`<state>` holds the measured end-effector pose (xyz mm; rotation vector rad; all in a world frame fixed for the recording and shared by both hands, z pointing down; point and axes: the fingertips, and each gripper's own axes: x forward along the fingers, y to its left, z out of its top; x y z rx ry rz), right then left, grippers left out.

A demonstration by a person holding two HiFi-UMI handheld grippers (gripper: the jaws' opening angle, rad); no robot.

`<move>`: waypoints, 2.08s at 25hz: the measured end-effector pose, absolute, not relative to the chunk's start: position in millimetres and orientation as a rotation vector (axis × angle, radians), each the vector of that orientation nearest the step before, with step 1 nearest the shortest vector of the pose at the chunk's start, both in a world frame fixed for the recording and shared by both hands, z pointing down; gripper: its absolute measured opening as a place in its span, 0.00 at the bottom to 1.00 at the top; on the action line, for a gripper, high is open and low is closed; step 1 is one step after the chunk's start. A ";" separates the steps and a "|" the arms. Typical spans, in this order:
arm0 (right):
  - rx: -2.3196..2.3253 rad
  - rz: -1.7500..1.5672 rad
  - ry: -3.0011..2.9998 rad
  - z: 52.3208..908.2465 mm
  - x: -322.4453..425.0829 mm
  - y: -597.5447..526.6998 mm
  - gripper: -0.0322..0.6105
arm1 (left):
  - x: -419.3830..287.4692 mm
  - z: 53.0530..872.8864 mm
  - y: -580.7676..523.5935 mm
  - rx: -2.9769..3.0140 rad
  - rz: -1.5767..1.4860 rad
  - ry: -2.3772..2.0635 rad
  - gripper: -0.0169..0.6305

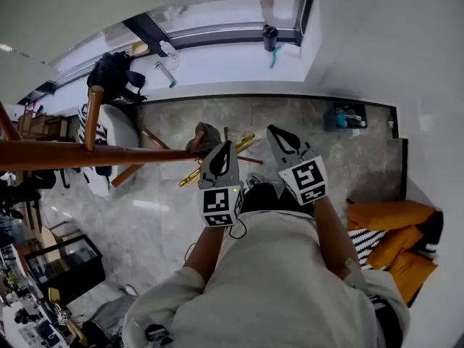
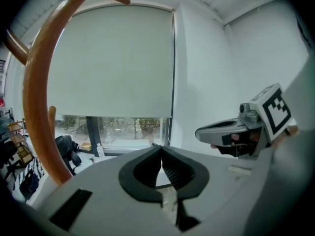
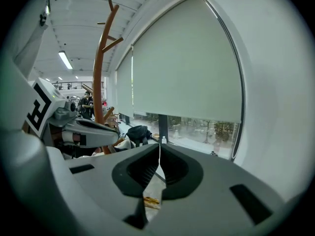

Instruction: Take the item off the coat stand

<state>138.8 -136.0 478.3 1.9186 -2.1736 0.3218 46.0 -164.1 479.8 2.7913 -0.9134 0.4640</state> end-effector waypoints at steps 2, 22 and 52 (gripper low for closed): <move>1.844 0.349 -2.207 490.3 133.5 -142.3 0.06 | 39.2 488.9 -168.0 2.742 0.485 -0.972 0.05; 1.075 0.427 -2.524 573.3 89.4 -216.8 0.06 | -7.6 528.1 -192.9 2.256 0.610 -1.641 0.05; 0.770 0.280 -2.434 666.0 -26.4 -242.4 0.42 | -94.8 548.6 -151.0 1.898 0.622 -1.922 0.05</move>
